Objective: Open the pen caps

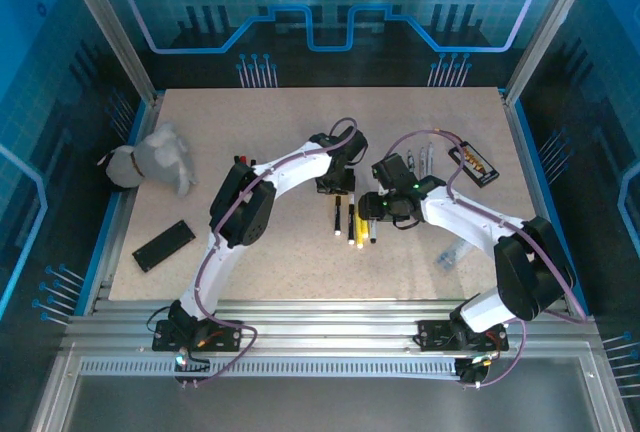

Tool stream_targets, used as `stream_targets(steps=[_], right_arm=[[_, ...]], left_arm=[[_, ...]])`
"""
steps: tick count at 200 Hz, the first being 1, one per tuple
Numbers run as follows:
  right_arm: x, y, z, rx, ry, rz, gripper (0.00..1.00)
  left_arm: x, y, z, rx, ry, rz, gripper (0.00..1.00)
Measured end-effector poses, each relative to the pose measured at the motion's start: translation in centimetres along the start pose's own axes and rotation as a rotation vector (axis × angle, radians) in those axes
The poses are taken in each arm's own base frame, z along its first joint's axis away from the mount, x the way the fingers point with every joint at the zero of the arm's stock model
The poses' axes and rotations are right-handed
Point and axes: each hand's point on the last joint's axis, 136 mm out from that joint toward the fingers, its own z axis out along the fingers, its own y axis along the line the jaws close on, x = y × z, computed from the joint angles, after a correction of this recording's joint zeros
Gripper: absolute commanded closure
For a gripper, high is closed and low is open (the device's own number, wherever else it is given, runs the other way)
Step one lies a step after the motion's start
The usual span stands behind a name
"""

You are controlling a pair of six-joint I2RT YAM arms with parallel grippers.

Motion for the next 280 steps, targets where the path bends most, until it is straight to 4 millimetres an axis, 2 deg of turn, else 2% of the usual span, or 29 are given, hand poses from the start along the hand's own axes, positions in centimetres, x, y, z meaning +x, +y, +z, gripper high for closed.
stream_targets(steps=[24, 50, 80, 132, 159, 171, 183, 204, 229, 250, 280], right_arm=[[-0.1, 1.2, 0.2, -0.046, -0.002, -0.004, 0.46], [0.1, 2.4, 0.8, -0.091, 0.020, 0.000, 0.46], [0.0, 3.8, 1.7, -0.143, 0.042, 0.008, 0.46], [-0.7, 6.3, 2.4, -0.251, 0.048, 0.033, 0.46], [-1.3, 7.2, 2.7, -0.288, 0.047, 0.043, 0.48], [-1.5, 7.4, 3.0, -0.297, 0.049, 0.048, 0.53], [-1.7, 7.7, 3.3, -0.304, 0.050, 0.051, 0.63], [-1.9, 7.9, 3.6, -0.309, 0.054, 0.067, 1.00], [-1.9, 7.8, 3.7, -0.304, 0.059, 0.081, 1.00], [-1.9, 8.0, 3.6, -0.310, 0.058, 0.079, 1.00], [-1.6, 8.0, 3.5, -0.328, 0.055, 0.075, 1.00]], left_arm=[[-0.1, 0.2, -0.2, 0.028, 0.007, -0.014, 1.00], [-0.8, 1.3, -0.3, 0.036, 0.001, -0.043, 1.00], [-1.7, 2.3, -1.6, 0.062, -0.016, -0.075, 1.00], [-2.7, -0.2, -6.0, 0.212, -0.064, -0.105, 1.00], [-2.7, -0.9, -7.5, 0.258, -0.080, -0.109, 1.00], [-2.6, -1.1, -8.0, 0.272, -0.083, -0.111, 1.00], [-2.5, -1.3, -8.3, 0.280, -0.084, -0.112, 1.00], [-2.5, -1.4, -8.6, 0.287, -0.086, -0.120, 1.00], [-2.5, -1.5, -8.8, 0.291, -0.089, -0.122, 1.00], [-2.4, -1.4, -8.9, 0.287, -0.093, -0.121, 0.81], [-2.3, -1.3, -8.7, 0.284, -0.088, -0.123, 0.79]])
